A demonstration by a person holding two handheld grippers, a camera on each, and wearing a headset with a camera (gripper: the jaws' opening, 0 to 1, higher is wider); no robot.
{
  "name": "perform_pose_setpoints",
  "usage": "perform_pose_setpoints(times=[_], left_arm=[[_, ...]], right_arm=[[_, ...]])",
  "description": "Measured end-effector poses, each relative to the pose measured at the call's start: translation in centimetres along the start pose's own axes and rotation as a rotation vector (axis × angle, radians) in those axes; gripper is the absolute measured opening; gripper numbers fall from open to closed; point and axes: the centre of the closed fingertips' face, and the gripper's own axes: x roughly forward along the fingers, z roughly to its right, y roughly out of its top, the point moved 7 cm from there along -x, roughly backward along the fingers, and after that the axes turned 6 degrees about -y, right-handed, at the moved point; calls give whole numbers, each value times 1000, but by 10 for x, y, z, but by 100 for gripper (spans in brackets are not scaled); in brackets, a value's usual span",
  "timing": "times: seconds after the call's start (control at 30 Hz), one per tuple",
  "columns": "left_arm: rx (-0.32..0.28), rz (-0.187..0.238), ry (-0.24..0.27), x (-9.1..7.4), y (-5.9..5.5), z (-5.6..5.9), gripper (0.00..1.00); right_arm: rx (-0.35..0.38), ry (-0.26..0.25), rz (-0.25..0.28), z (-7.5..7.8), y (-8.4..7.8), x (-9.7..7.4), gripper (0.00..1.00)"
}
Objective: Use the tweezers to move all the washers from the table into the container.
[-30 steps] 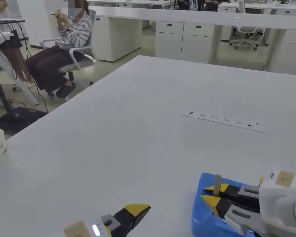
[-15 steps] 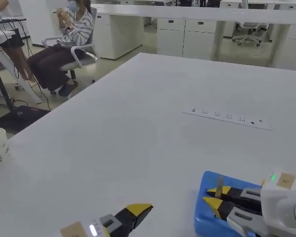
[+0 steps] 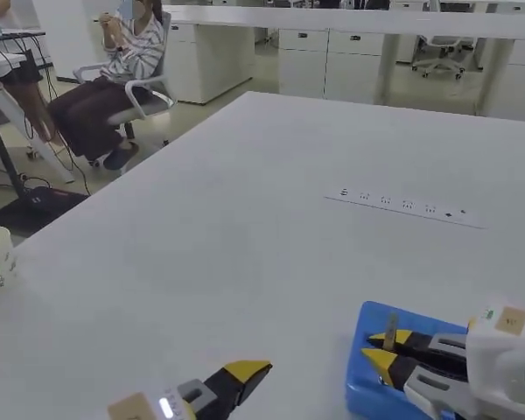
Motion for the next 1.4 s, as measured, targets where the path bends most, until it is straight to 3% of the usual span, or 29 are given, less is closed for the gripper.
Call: perform_pose_setpoints(times=[0.33,0.73,1.4], left_arm=[[0,-1,2,-1,1,-1,70],[-3,10,-8,0,2,0,69],[-2,18,-22,-3,2,3,67]], right_arm=[[18,-11,44,2,14,-8,4],[5,-14,104,-11,35,-29,4],[26,13,110,-47,33,-53,4]])
